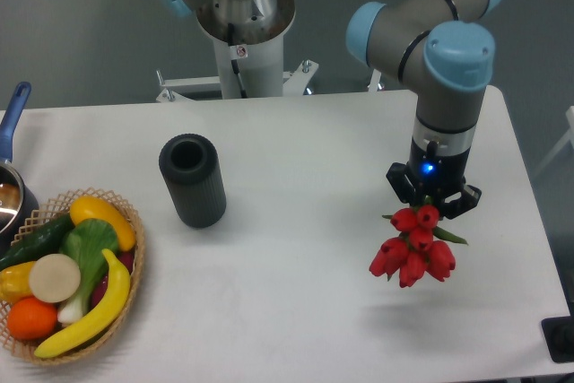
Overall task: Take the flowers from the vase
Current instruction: 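Carry the held tulips away from the vase and lower them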
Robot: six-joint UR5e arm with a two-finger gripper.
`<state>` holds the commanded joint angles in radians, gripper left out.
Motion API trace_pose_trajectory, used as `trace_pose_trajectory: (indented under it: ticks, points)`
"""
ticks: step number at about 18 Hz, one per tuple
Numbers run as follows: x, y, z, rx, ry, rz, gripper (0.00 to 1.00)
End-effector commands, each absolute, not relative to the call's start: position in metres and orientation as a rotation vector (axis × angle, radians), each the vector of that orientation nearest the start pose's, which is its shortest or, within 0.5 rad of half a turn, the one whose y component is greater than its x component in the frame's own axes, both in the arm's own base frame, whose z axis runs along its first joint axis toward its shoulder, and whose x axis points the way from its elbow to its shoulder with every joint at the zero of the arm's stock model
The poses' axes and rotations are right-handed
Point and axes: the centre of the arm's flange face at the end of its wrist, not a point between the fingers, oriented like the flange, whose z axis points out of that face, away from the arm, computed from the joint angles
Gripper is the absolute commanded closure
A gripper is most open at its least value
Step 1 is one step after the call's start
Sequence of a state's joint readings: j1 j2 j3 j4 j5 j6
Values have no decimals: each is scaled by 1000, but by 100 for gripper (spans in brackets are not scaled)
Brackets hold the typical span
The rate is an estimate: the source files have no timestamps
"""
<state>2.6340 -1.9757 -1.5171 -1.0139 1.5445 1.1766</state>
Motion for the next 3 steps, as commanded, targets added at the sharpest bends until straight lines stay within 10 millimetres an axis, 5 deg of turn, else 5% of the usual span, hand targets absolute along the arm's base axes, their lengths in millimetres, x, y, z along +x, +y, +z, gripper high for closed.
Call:
trace_pose_trajectory:
  ticks: [3]
  points:
    - [-500,444,335,-3039,200,274,78]
